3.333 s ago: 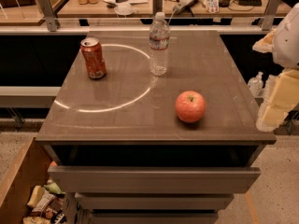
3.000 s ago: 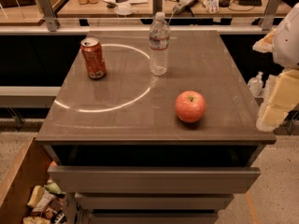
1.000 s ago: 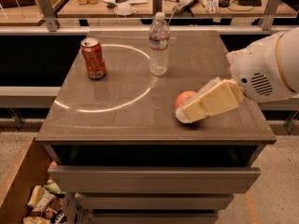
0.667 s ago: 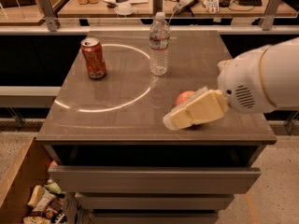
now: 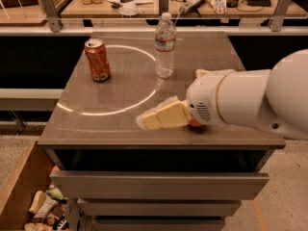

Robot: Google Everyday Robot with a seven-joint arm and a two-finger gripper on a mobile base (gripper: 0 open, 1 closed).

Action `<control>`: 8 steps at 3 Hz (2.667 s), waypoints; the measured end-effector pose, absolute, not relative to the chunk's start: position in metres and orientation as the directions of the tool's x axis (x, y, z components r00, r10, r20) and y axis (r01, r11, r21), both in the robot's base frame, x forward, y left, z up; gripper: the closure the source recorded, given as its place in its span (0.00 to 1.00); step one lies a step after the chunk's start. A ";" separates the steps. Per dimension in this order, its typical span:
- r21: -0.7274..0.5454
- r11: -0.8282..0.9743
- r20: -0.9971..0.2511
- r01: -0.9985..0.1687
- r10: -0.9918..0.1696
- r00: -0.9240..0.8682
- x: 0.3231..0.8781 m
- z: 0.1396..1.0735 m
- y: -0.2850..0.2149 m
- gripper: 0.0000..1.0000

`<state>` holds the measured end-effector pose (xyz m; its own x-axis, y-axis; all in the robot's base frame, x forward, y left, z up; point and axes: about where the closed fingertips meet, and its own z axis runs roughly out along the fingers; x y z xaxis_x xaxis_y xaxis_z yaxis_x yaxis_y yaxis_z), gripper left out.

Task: Move coke can near water bottle

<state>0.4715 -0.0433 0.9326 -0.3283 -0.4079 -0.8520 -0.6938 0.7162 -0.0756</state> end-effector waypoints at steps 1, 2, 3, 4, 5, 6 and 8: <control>-0.082 0.710 -0.901 -0.699 -0.353 -0.253 0.500 0.927 -0.003 0.00; -0.075 0.713 -0.932 -0.697 -0.300 -0.206 0.523 0.920 0.034 0.00; -0.079 0.704 -0.951 -0.706 -0.265 -0.158 0.546 0.908 0.072 0.00; -0.085 0.698 -0.961 -0.711 -0.245 -0.125 0.567 0.895 0.100 0.00; -0.085 0.701 -0.964 -0.708 -0.238 -0.120 0.573 0.891 0.106 0.00; -0.084 0.717 -0.965 -0.692 -0.231 -0.121 0.572 0.897 0.105 0.00; -0.080 0.737 -0.981 -0.671 -0.178 -0.079 0.618 0.902 0.134 0.00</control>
Offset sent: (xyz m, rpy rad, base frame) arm 0.0787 0.1181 -0.0330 0.2079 -0.1967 0.0076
